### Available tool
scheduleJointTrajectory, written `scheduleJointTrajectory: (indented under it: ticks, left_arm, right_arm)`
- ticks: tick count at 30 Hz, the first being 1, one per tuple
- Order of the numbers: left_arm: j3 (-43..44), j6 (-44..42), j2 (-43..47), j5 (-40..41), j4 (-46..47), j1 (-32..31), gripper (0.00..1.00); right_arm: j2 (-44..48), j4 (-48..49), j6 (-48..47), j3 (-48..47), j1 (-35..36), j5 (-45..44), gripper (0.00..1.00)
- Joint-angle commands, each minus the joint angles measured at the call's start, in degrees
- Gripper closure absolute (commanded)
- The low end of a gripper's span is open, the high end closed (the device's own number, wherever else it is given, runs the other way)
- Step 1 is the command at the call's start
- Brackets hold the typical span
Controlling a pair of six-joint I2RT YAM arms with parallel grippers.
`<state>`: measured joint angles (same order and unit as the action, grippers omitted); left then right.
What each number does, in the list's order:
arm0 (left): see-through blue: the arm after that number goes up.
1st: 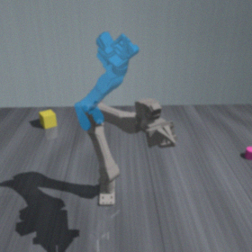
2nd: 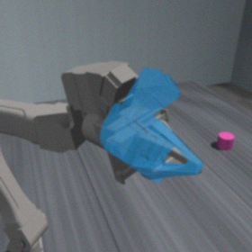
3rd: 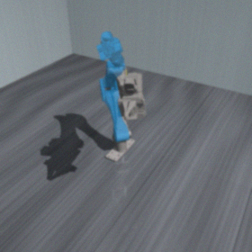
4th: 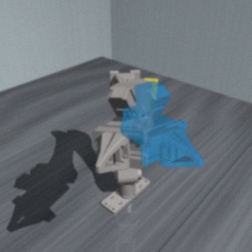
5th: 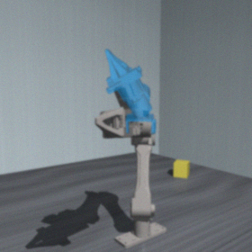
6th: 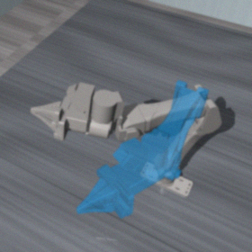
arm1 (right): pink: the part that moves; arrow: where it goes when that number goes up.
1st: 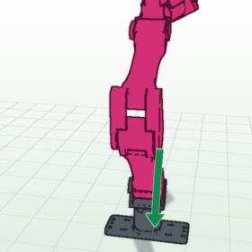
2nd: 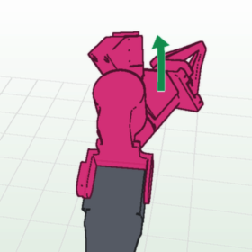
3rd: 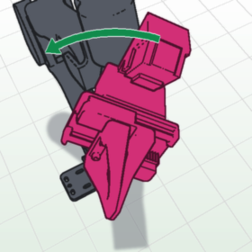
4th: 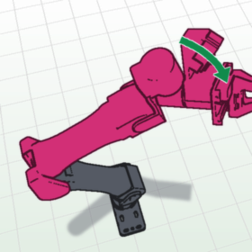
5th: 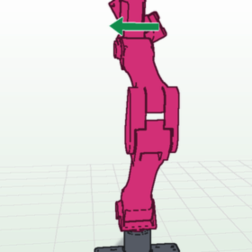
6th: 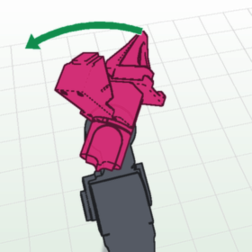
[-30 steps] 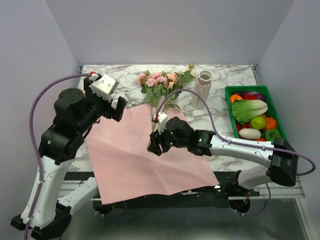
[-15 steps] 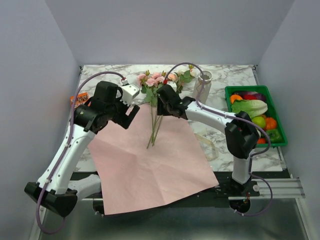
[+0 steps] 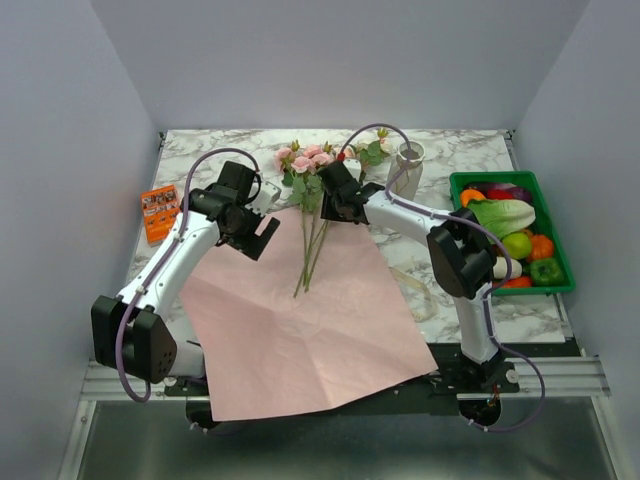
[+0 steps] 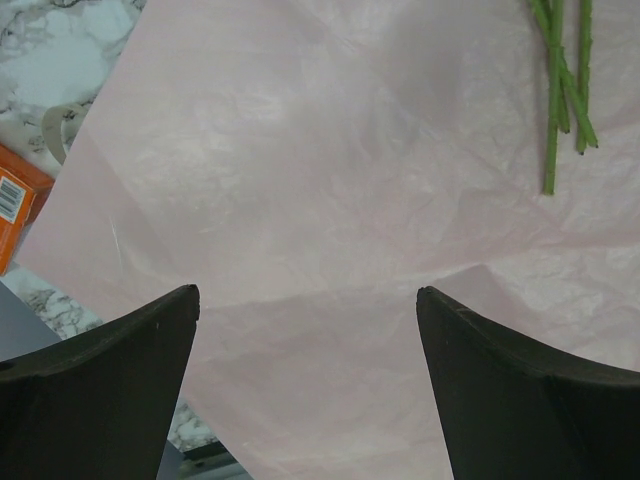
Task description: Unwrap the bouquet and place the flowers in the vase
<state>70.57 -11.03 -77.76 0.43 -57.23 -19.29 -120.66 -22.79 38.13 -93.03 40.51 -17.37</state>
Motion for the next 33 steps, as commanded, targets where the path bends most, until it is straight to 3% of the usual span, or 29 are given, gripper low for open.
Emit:
scheduleJointTrajectory:
  ticks: [1,14,19,33]
  left_arm:
    - [0.18,0.74,-0.11,-2.10,1.60,1.53,0.01]
    - [0.71,0.04,1.38,-2.98,1.51,1.53,0.01]
    - [0.98,-0.14,0.85,-1.92,1.51,1.53,0.02]
    - [2.73,-0.31,0.41,-2.80,2.74,1.53,0.02]
  right_arm:
    - [-2.73,-1.30,1.07,-2.59,-0.26,-1.80,0.53]
    - [-4.85,-1.21,-0.25,-4.26,-0.70,-4.95,0.82]
    - [-1.95,-0.77,-0.42,-2.07,-0.70,-5.66,0.99]
    - [24.23,12.93,-6.13,17.26,0.18,-1.10,1.00]
